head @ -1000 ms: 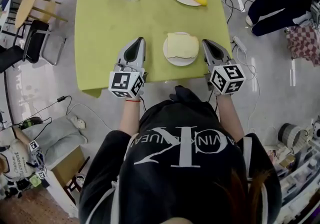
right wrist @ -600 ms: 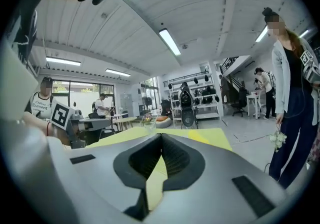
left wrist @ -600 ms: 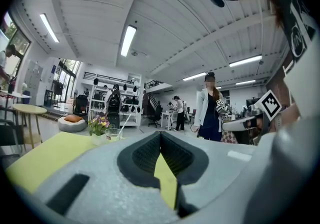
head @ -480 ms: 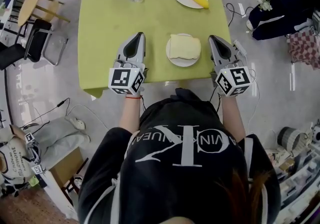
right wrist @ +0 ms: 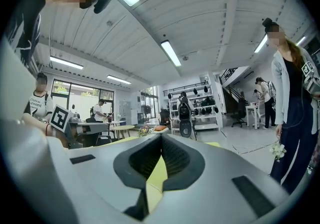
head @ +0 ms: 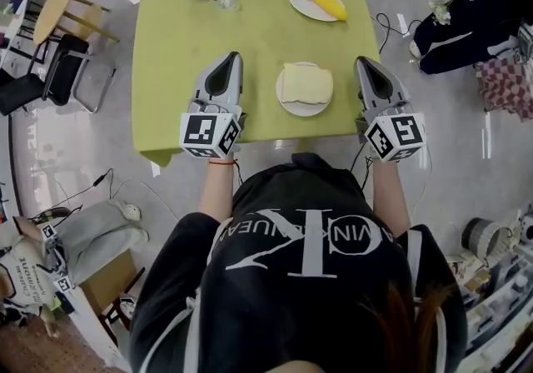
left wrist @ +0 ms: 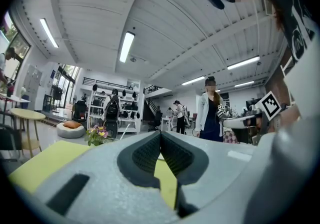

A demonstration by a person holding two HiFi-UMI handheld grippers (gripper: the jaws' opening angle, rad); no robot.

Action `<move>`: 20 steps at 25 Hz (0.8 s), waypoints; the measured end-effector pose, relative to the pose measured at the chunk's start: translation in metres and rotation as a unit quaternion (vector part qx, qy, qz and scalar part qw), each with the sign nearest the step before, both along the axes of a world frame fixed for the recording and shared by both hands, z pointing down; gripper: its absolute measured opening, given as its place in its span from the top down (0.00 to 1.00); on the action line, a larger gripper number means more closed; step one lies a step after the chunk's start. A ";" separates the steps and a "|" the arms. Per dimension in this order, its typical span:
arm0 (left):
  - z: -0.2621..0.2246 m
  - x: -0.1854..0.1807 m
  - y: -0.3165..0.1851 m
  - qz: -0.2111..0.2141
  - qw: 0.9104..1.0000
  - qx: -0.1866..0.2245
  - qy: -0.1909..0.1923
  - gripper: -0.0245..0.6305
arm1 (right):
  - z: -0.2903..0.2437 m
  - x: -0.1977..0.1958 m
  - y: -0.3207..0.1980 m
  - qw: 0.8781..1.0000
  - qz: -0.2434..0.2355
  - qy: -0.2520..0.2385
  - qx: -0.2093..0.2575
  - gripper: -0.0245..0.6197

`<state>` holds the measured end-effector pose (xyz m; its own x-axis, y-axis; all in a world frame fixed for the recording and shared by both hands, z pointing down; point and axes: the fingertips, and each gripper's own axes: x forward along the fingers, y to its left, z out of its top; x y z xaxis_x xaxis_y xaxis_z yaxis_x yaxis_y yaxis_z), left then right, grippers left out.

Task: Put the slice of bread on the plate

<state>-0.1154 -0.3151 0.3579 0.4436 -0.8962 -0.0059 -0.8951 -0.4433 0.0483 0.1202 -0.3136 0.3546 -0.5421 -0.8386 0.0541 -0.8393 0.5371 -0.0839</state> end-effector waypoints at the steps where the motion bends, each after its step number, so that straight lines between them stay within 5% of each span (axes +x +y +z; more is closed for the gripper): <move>1: -0.002 0.000 0.000 -0.001 1.000 0.003 0.000 0.95 | -0.002 0.000 -0.001 1.000 0.000 -0.001 0.002 0.96; 20: -0.014 -0.007 0.000 -0.021 1.000 0.015 0.004 0.95 | -0.014 -0.001 -0.009 1.000 -0.012 -0.005 0.018 0.96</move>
